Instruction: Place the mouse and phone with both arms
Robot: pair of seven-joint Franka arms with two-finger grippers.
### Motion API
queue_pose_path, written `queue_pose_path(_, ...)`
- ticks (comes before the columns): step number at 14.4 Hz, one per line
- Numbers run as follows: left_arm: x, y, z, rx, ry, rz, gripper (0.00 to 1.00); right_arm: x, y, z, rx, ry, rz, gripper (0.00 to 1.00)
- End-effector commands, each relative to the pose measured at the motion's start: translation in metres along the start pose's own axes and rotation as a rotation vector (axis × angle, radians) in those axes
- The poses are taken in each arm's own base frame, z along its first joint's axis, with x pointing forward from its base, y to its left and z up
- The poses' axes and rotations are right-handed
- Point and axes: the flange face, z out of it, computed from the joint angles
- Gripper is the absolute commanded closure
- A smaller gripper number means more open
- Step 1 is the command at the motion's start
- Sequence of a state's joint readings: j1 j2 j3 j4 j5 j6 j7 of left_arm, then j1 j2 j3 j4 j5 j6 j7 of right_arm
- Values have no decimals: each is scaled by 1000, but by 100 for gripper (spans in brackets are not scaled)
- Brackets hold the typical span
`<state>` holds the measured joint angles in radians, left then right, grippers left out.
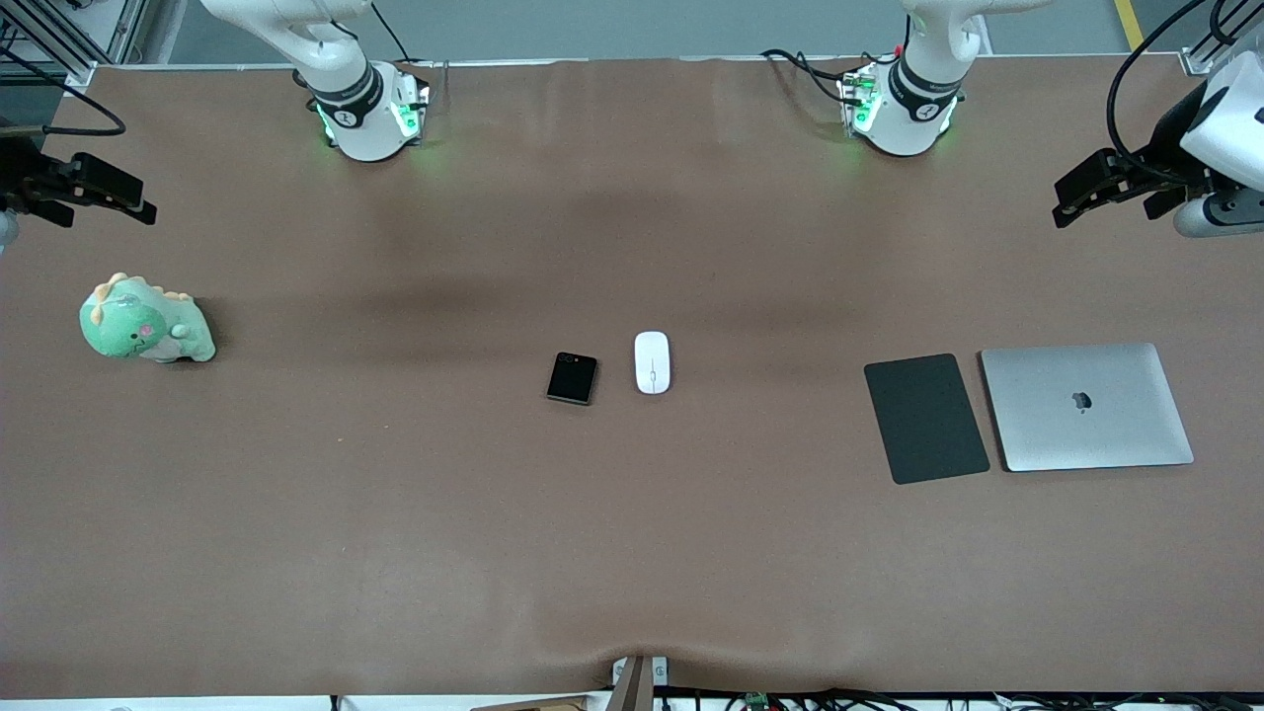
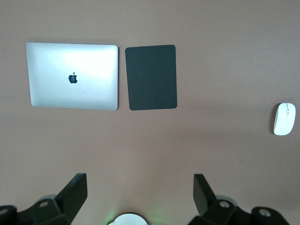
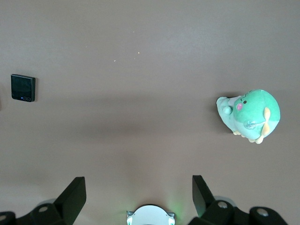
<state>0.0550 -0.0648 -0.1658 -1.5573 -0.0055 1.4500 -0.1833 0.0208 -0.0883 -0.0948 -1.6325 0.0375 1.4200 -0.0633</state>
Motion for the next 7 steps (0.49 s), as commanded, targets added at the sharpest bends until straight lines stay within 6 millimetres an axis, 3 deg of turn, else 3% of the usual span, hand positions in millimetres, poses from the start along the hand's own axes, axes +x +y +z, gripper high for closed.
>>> queue_pose_path(1,1,-3,-6,-17,-7,-16,0,-5,0,-1,-8,10,-1,0)
queue_pose_path(7,1,-5,-6,-15,-6,-13,0,-5,-1,-1,-9,9,0,0)
